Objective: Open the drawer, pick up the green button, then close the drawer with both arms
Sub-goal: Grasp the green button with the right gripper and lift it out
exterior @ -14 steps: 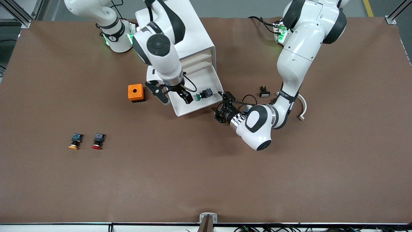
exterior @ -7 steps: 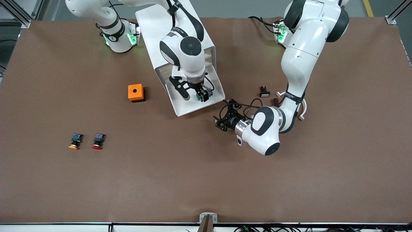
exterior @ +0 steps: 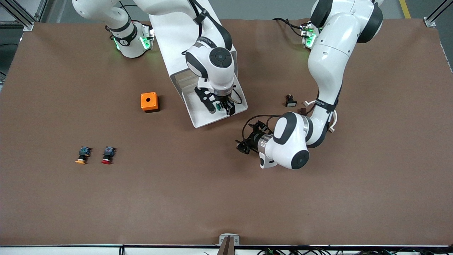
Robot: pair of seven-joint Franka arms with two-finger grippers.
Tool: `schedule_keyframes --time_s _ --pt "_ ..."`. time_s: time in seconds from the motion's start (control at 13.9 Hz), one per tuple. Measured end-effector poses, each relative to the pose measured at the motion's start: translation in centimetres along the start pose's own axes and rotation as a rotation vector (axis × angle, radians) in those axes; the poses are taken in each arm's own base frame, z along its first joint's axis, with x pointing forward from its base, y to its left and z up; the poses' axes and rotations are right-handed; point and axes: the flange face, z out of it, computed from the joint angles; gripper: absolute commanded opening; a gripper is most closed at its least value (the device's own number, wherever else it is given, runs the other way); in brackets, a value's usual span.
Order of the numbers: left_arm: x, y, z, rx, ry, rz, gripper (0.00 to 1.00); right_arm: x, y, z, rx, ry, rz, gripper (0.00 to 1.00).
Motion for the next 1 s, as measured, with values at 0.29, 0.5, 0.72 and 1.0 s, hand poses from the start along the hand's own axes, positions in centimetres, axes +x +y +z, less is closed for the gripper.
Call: schedule_keyframes --time_s 0.29,0.5,0.72,1.0 --pt "-2.1 1.3 -1.1 -0.054 0.194 0.102 0.99 -1.2 0.3 0.7 -0.009 0.003 -0.013 0.72" --pt "-3.0 1.9 -2.0 -0.072 0.34 0.18 0.99 -2.1 0.5 0.7 -0.014 0.004 -0.017 0.41" --pt "-4.9 2.5 -1.8 -0.073 0.448 0.256 0.99 -3.3 0.9 0.7 -0.016 0.004 -0.02 0.0" --pt "-5.5 2.7 -1.9 -0.071 0.484 0.281 0.99 -2.5 0.3 0.1 -0.007 0.001 -0.046 0.0"
